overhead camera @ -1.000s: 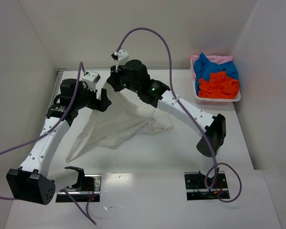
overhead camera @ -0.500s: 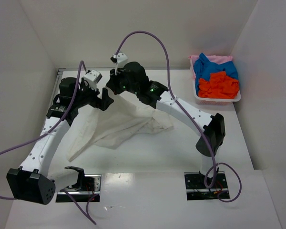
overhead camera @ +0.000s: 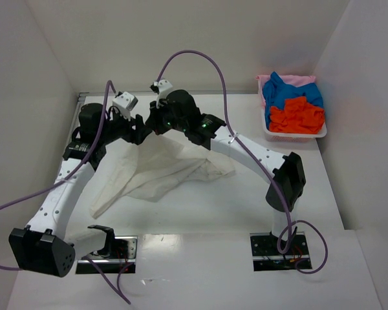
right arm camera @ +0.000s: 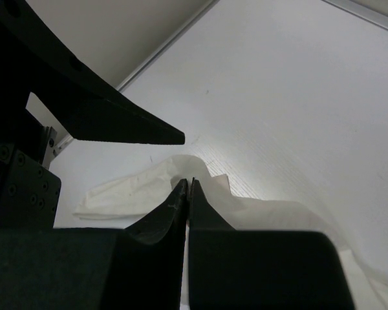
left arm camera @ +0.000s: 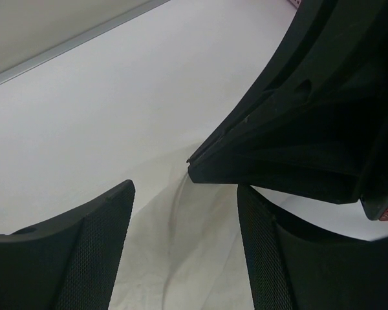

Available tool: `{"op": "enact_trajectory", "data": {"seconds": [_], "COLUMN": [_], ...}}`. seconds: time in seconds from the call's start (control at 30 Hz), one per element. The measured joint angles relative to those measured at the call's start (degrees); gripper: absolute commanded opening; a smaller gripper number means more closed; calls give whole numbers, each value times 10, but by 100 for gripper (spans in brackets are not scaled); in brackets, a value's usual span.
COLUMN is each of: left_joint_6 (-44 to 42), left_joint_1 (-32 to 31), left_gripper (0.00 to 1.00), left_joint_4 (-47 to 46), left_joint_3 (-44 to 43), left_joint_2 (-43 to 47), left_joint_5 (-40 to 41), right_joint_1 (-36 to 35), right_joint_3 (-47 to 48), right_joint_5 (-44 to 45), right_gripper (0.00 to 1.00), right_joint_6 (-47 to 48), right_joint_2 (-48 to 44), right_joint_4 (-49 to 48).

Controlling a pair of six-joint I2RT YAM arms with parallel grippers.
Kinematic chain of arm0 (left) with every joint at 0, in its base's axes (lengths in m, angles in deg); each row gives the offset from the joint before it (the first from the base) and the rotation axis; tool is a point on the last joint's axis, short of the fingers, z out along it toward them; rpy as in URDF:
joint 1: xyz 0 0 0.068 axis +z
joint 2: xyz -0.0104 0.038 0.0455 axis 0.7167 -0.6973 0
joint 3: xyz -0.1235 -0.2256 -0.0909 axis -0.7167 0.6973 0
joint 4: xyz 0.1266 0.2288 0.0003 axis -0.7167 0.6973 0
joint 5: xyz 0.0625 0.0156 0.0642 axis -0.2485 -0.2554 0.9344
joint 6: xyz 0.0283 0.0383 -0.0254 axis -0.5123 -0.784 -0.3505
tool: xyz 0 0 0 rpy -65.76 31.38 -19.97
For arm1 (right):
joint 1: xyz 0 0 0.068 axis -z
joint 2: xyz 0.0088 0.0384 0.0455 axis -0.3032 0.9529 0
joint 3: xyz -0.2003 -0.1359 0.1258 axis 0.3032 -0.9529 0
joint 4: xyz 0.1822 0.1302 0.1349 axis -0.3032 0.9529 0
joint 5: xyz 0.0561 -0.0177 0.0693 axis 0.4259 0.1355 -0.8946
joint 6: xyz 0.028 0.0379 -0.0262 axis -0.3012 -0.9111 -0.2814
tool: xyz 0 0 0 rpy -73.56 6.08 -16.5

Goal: Fold and stack the t-shirts
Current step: Flatten out the tshirt

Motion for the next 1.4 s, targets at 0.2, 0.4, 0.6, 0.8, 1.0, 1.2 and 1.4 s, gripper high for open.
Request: {"op": "enact_trajectory", "data": {"seconds": [0.2, 0.4, 0.6, 0.8, 1.0, 1.2, 1.4], "left_joint_6": [-2, -12, -14, -13, -4, 31, 75], "left_joint_1": [0, 0, 0, 0, 0, -1, 3], "left_gripper": [75, 63, 44, 31, 0, 0, 0], "left_joint_4": [0, -1, -5, -5, -8, -28, -20], "left_joint_3": [0, 0, 0, 0, 0, 0, -34], "left_joint_2": [-13, -16, -30, -40, -40, -35, -26], "left_joint_5": [-10, -21, -29, -36, -42, -33, 34], "right_joint_1": [0, 0, 1, 1, 1, 2, 2], "right_joint_3": [0, 0, -9, -10, -11, -25, -49], "right_joint_5": [-3, -7, -6, -6, -9, 0, 67], "right_gripper": [0, 0, 0, 0, 0, 10, 75], "right_joint_6": [-2, -2, -3, -4, -4, -6, -13], "right_joint_2": [0, -3, -12, -14, -18, -29, -50], "right_joint_4": [-1, -1, -3, -3, -5, -11, -20]}}
